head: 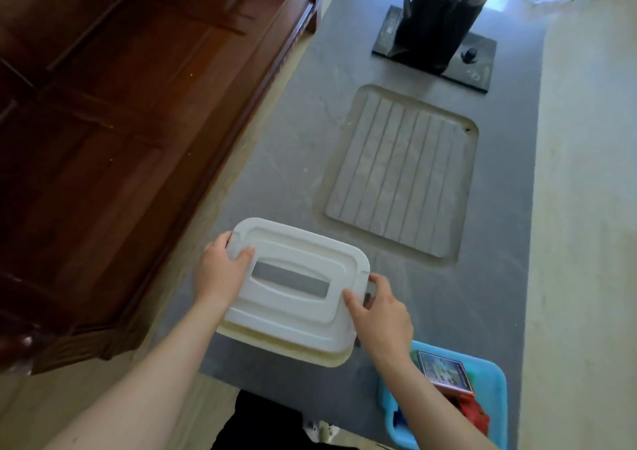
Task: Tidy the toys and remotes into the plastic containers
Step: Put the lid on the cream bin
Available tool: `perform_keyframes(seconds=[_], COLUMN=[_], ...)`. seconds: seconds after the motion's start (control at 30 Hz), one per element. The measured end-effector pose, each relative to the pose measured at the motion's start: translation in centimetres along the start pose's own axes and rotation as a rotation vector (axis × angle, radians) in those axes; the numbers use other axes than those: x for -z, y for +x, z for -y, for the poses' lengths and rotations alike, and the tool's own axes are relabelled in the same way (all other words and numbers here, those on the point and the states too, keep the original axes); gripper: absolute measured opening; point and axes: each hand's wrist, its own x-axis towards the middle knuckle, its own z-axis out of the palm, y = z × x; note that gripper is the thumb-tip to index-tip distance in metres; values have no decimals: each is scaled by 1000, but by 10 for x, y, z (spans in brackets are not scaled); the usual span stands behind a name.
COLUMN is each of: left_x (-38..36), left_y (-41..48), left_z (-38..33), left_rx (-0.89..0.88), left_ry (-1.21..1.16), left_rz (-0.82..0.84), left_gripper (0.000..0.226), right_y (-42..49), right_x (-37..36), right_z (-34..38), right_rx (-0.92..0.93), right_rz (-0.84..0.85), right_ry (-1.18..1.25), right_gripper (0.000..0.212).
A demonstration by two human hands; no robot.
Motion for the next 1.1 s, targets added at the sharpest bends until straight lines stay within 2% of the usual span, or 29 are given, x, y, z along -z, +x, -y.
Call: perform_keyframes(seconds=[0.17, 0.3, 0.37, 0.43, 0.5, 0.57, 0.67, 0.83, 0.93, 1.1], left_x=[-2, 1, 2, 3, 5, 6, 7, 5, 4, 4], left_y=[-19, -30, -31, -27, -20, -17, -15, -14, -11, -18], left_z=[12, 21, 23, 23, 22, 23, 28, 33, 33, 32], left_rx=[-45, -33, -22, 62, 237, 383, 462, 459, 431, 168], left_ry=[83, 54, 66, 50, -77, -238, -382, -411, -393, -145], left_rz=[-63, -66, -91, -89, -7, 89, 153, 134, 101, -61], left_gripper=[47, 45, 50, 66, 83, 77, 57, 60, 59, 38], right_y=[-16, -24, -22, -18, -14, -13, -15, -23, -24, -23], right_x=[-12, -16, -18, -20, -21, -22, -22, -22, -23, -24], right_z=[-14, -23, -24, -24, -22, -23, -22, -13, -11, -14], right_rx=[-42, -159, -226, -266, -286, -277, -257, -133, -113, -131], right_rz=[25, 46, 89, 149, 187, 173, 94, -76, -97, -66], right_ry=[-36, 35, 109, 174, 230, 249, 165, -123, -150, -116], right_gripper=[55, 82, 87, 77, 56, 41, 37, 37, 36, 35])
